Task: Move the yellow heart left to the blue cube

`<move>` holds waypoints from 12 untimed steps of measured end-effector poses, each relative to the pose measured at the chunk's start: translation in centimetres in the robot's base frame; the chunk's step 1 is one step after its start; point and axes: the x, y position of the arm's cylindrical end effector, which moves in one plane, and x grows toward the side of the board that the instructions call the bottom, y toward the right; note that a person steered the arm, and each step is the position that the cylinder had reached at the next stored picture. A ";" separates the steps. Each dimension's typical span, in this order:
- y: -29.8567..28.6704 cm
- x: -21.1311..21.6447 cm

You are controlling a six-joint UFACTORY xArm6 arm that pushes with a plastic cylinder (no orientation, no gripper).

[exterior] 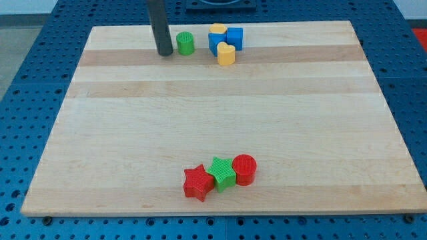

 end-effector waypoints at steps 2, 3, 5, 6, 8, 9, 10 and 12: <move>3.9 -4.7; 1.6 -2.4; 4.0 7.2; 8.4 7.7; 12.1 5.6; 12.1 4.6; 12.2 2.0; 12.6 -1.1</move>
